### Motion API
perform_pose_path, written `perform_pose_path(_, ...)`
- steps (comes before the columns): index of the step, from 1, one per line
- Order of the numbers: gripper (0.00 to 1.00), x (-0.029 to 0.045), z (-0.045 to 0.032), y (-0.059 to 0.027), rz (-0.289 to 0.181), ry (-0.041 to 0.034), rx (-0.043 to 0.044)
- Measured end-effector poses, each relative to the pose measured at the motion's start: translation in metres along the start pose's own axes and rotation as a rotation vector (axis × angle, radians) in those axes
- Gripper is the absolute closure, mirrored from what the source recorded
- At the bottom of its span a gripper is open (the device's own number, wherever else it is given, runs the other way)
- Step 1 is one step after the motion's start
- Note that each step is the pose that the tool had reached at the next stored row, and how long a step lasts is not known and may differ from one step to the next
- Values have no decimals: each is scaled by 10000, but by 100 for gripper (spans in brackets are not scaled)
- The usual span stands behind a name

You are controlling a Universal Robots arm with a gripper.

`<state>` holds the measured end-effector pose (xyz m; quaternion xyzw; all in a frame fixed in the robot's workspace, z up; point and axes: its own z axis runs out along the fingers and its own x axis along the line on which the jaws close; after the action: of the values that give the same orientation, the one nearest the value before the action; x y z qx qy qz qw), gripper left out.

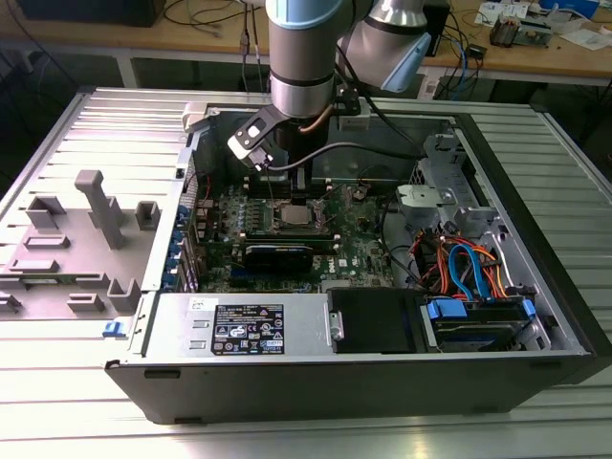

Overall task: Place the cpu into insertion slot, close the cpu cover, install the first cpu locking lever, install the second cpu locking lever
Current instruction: 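Place the cpu into insertion slot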

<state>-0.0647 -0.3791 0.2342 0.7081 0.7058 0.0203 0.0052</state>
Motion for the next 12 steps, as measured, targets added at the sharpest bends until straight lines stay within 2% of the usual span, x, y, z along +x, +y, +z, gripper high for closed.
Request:
perform_pose_path(6,89,0,-6,0,0,-4,2)
perform_pose_path(7,89,2,-75,3,0,0,0)
perform_pose_path(8,89,3,-132,13,1,18,107)
perform_pose_path(9,89,3,-133,22,7,25,230)
perform_pose_path(10,89,3,-165,24,6,23,231)
perform_pose_path(12,89,4,-182,25,3,25,231)
